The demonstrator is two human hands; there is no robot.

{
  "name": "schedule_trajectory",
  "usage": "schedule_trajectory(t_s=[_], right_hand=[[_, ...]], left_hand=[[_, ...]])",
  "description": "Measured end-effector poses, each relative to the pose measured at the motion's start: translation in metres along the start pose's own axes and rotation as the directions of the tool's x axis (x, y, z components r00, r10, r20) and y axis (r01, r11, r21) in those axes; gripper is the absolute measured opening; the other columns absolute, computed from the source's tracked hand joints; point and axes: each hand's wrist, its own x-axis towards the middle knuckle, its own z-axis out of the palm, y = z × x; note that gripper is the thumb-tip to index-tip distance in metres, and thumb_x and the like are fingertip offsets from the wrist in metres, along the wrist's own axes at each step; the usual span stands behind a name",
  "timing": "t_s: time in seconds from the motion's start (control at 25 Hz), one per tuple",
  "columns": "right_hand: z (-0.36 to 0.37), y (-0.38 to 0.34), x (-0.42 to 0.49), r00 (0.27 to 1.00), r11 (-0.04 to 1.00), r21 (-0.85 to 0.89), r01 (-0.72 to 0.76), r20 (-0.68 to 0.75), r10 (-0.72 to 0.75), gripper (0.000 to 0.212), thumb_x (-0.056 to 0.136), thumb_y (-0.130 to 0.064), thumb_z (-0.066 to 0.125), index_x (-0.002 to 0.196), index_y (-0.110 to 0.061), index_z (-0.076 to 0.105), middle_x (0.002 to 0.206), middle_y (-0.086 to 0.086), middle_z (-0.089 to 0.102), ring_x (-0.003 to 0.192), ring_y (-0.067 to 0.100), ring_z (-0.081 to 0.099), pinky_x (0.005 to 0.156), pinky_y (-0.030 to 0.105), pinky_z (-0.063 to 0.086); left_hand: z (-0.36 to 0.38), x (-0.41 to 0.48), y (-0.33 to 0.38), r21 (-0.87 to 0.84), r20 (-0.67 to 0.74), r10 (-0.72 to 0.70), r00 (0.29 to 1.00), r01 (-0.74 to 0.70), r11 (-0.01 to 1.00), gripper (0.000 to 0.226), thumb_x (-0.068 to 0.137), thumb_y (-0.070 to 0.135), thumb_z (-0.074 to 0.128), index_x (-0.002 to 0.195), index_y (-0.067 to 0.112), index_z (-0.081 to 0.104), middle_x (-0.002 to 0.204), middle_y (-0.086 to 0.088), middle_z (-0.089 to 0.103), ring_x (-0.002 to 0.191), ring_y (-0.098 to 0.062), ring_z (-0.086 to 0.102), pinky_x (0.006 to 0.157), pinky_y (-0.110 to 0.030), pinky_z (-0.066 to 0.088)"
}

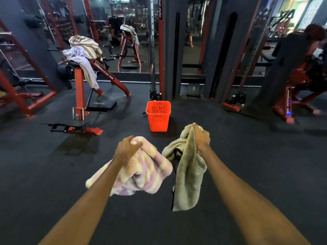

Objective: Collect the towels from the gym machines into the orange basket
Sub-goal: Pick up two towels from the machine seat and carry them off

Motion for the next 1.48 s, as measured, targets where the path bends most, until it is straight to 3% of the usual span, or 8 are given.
schedule_trajectory(t_s=[0.2, 0.48, 0.68, 0.76, 0.88, 1.08, 1.28, 1.48], right_hand=[[0.063, -0.046, 0.091, 1.000, 1.000, -0.004, 0.022, 0.003, -0.022, 0.076, 0.066, -0.073, 0.058, 0.118, -0.017, 0.070, 0.111, 0.004, 0.071, 0.104, 0.025, 0.067, 0.099, 0.044, 0.052], [0.164, -0.101, 0.237, 0.998, 1.000, -0.004, 0.030, -0.046, -0.030, 0.071, 0.074, -0.068, 0.060, 0.119, -0.014, 0.068, 0.112, 0.004, 0.069, 0.104, 0.025, 0.066, 0.098, 0.042, 0.052], [0.242, -0.163, 0.336, 0.998, 1.000, -0.013, 0.012, -0.055, -0.013, 0.074, 0.072, -0.069, 0.061, 0.120, -0.014, 0.066, 0.114, 0.006, 0.069, 0.105, 0.027, 0.066, 0.098, 0.043, 0.052], [0.269, -0.179, 0.377, 0.998, 1.000, -0.013, 0.027, -0.060, -0.028, 0.076, 0.070, -0.070, 0.061, 0.120, -0.014, 0.067, 0.114, 0.006, 0.069, 0.105, 0.026, 0.066, 0.099, 0.044, 0.052], [0.305, -0.196, 0.432, 0.999, 1.000, 0.006, 0.003, -0.054, -0.003, 0.082, 0.063, -0.073, 0.060, 0.118, -0.014, 0.068, 0.112, 0.004, 0.071, 0.103, 0.024, 0.067, 0.099, 0.043, 0.053], [0.367, -0.217, 0.555, 0.999, 1.000, 0.011, -0.025, -0.029, 0.025, 0.077, 0.063, -0.074, 0.061, 0.113, -0.016, 0.071, 0.107, 0.003, 0.072, 0.099, 0.023, 0.069, 0.096, 0.043, 0.054], [0.423, -0.254, 0.656, 1.000, 1.000, 0.007, -0.029, 0.002, 0.029, 0.061, 0.077, -0.064, 0.063, 0.110, -0.013, 0.070, 0.101, 0.001, 0.070, 0.097, 0.021, 0.067, 0.093, 0.037, 0.053], [0.493, -0.285, 0.749, 0.999, 0.998, -0.064, -0.014, 0.031, 0.016, 0.064, 0.076, -0.065, 0.060, 0.113, -0.014, 0.071, 0.106, 0.002, 0.071, 0.103, 0.024, 0.067, 0.097, 0.039, 0.052]], left_hand=[[0.000, 0.116, 0.020, -0.001, -0.003, -0.004, 1.000, 0.004, 1.000, 0.026, 0.088, 0.040, 0.063, 0.106, 0.022, 0.066, 0.108, -0.001, 0.066, 0.111, -0.031, 0.060, 0.080, -0.031, 0.037], [0.006, 0.311, 0.038, -0.020, 0.027, 0.026, 0.999, -0.025, 0.999, 0.016, 0.089, 0.038, 0.063, 0.099, 0.026, 0.066, 0.106, -0.003, 0.063, 0.116, -0.032, 0.060, 0.080, -0.030, 0.037], [-0.005, 0.459, 0.061, 0.009, 0.083, 0.066, 0.994, -0.067, 0.998, 0.025, 0.084, 0.042, 0.059, 0.097, 0.022, 0.066, 0.097, 0.002, 0.070, 0.102, -0.029, 0.066, 0.075, -0.032, 0.046], [-0.003, 0.509, 0.072, 0.013, 0.062, 0.076, 0.995, -0.077, 0.997, 0.023, 0.087, 0.039, 0.061, 0.100, 0.021, 0.064, 0.101, -0.001, 0.068, 0.107, -0.031, 0.064, 0.077, -0.031, 0.042], [0.004, 0.572, 0.084, -0.004, 0.030, 0.045, 0.999, -0.045, 0.999, 0.039, 0.088, 0.039, 0.061, 0.122, 0.021, 0.065, 0.118, -0.004, 0.068, 0.116, -0.032, 0.061, 0.080, -0.032, 0.040], [0.034, 0.702, 0.087, -0.009, -0.068, 0.005, 0.998, -0.006, 1.000, 0.025, 0.087, 0.039, 0.054, 0.103, 0.022, 0.062, 0.095, 0.002, 0.064, 0.095, -0.031, 0.063, 0.074, -0.034, 0.044], [0.055, 0.819, 0.107, 0.009, -0.098, 0.007, 0.995, -0.007, 1.000, 0.029, 0.084, 0.042, 0.050, 0.108, 0.030, 0.061, 0.103, 0.001, 0.069, 0.096, -0.029, 0.065, 0.076, -0.036, 0.050], [0.062, 0.915, 0.121, -0.017, -0.246, 0.073, 0.966, -0.080, 0.997, 0.040, 0.083, 0.033, 0.052, 0.122, 0.034, 0.061, 0.111, 0.000, 0.070, 0.107, -0.027, 0.062, 0.083, -0.040, 0.053]])
